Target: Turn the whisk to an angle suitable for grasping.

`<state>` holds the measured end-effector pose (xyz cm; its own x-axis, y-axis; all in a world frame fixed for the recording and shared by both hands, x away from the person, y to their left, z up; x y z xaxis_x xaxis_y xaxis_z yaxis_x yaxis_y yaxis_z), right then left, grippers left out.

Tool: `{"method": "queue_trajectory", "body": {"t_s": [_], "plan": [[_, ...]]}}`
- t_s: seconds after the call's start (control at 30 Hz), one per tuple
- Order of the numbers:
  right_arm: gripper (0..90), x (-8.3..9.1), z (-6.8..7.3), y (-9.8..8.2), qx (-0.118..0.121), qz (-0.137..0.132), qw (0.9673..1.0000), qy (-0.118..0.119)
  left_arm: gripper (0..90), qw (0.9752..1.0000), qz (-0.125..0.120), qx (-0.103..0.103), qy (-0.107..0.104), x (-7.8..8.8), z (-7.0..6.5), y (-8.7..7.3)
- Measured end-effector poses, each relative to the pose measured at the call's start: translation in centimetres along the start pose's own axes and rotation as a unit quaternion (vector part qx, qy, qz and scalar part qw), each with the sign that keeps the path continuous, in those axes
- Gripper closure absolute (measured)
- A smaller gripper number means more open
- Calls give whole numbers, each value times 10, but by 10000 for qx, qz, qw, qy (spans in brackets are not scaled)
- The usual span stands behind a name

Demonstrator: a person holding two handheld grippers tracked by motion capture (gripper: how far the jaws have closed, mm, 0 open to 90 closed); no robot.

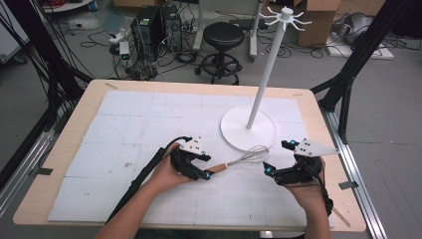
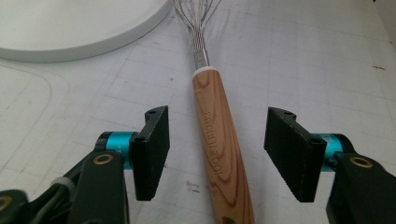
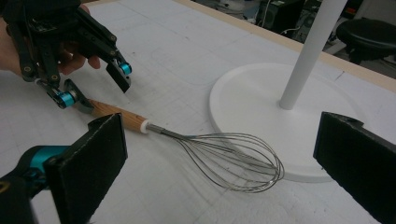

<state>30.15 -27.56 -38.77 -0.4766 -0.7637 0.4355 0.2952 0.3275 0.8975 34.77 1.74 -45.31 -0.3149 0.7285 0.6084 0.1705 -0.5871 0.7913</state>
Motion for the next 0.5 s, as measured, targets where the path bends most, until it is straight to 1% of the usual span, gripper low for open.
{"method": "queue_trajectory", "body": {"t_s": [0.03, 0.1, 0.13, 0.2, 0.23, 0.37, 0.4, 0.47, 0.5], "plan": [[14, 0, 0, 0, -7, 7, 10000, -9, 430, 10000, 1, 11, 2, -1, -1, 0], [14, 0, 0, 0, -2, 8, 10000, -11, 434, 10000, 29, -37, -28, -3, -2, 0], [14, -1, 0, 0, -7, 29, 10000, -6, 457, 10000, 47, -39, -40, -4, -3, 0], [14, -1, 0, 0, -25, 32, 10000, -5, 470, 9999, 84, -55, -48, -5, -3, -1], [14, -2, 0, 0, -2, 53, 10000, 2, 472, 9998, 151, -100, 33, -6, -3, -2], [14, -3, 1, -1, -3, 74, 10000, 7, 497, 9998, 184, -27, 63, -8, 0, -3], [14, -3, 1, -1, -8, 84, 10000, 9, 497, 9997, 219, 8, 48, -9, 0, -4], [14, -4, 1, -1, 0, 104, 9999, 10, 530, 9995, 306, 28, -31, -12, -1, -7], [14, -4, 1, -1, 9, 117, 9999, 7, 547, 9992, 396, -10, -63, -14, -3, -8]]}}
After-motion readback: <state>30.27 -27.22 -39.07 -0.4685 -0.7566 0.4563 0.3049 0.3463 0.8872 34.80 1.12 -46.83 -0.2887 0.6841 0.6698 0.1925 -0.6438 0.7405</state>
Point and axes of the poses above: each handheld gripper's, and its own axes: x roughly backward along the jaws, y roughly out of its top, z roughly to its left, the point moved 4 cm from there along -x, roughly forward along the jaws, and after that the axes turned 12 degrees about y, right-handed, at the moved point
